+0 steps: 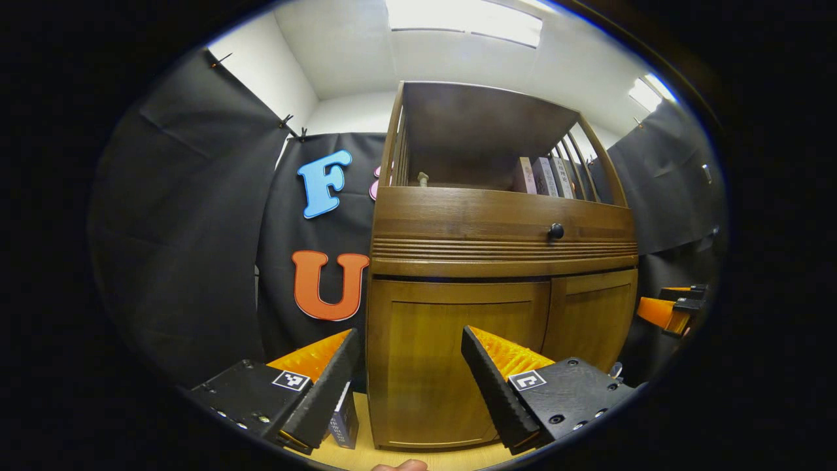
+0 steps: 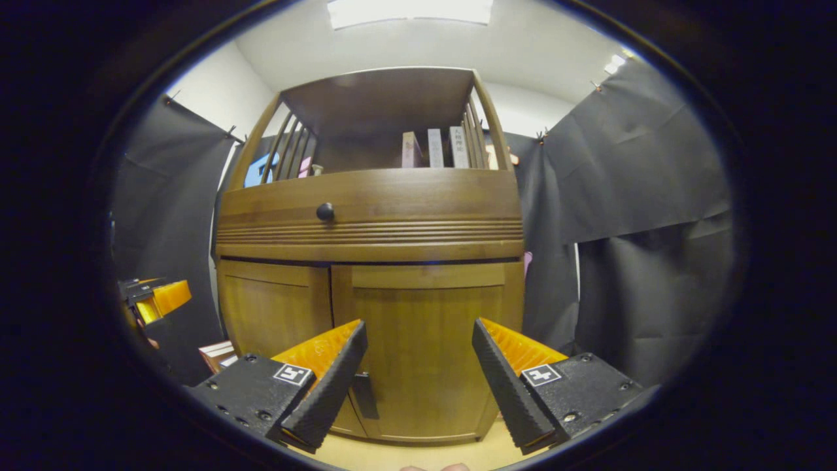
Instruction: Open the right door of the double-door shoe cabinet with the right hand, and open the left door with the left hand.
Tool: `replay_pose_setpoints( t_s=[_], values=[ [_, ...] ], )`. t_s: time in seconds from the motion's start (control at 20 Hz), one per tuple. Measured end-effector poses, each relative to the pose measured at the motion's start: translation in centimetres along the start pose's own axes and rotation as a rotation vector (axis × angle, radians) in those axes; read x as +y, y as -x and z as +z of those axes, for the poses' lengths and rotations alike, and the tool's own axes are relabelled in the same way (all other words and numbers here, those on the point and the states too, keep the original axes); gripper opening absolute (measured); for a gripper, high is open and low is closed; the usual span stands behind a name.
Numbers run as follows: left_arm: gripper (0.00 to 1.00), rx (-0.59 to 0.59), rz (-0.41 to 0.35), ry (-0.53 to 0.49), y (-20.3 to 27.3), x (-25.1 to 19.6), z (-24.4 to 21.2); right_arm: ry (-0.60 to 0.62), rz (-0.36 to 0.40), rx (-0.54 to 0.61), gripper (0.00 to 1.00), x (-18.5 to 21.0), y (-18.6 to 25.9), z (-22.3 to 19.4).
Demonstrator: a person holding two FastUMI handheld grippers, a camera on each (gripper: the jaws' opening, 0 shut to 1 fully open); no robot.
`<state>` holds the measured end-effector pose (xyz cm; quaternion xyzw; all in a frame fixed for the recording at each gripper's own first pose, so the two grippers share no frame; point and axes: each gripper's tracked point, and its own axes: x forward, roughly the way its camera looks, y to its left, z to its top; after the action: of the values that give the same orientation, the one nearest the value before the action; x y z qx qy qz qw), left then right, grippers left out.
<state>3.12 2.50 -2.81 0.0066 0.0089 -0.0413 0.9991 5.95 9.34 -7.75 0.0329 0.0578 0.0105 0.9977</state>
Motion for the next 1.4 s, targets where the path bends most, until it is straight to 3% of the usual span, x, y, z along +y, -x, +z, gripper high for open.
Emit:
replay_pose_setpoints(
  t_s=[0.3, 0.35, 0.4, 0.5, 0.55, 0.65, 0.85, 0.9, 1.2, 1.4],
  values=[
    [0.94, 0.001, 0.012, 0.000, -0.6, 2.9, -0.5, -0.002, 0.029, 0.066, 1.00, 3.6, -3.1, -3.7],
    [1.00, 0.002, 0.016, 0.004, -0.7, 3.4, -0.6, -0.005, 0.035, 0.081, 1.00, 4.1, -3.8, -4.5],
    [0.94, 0.005, 0.021, 0.008, -0.6, 3.9, -0.9, -0.006, 0.040, 0.096, 1.00, 4.7, -4.6, -5.2],
    [0.94, 0.014, 0.034, 0.011, -0.7, 5.0, -1.4, -0.002, 0.049, 0.130, 1.00, 5.8, -6.3, -6.7],
    [1.00, 0.017, 0.042, 0.015, -0.8, 5.7, -1.6, 0.003, 0.059, 0.153, 1.00, 6.2, -6.7, -7.7],
    [0.94, 0.027, 0.058, 0.026, -1.0, 6.8, -2.2, 0.013, 0.061, 0.213, 1.00, 7.0, -7.7, -10.1],
    [1.00, 0.038, 0.094, 0.030, -1.3, 8.8, -2.9, 0.010, 0.049, 0.287, 1.00, 7.2, -8.2, -14.0],
    [0.94, 0.045, 0.099, 0.032, -1.3, 8.7, -3.0, 0.012, 0.044, 0.306, 0.99, 7.1, -8.1, -15.2],
    [0.95, 0.074, 0.091, 0.024, -1.3, 8.8, -3.7, -0.010, 0.007, 0.369, 0.83, 5.8, -8.8, -18.5],
    [0.94, 0.102, 0.052, 0.005, -1.5, 8.2, -4.5, -0.043, 0.029, 0.353, 0.70, 6.3, -9.4, -18.9]
  ],
)
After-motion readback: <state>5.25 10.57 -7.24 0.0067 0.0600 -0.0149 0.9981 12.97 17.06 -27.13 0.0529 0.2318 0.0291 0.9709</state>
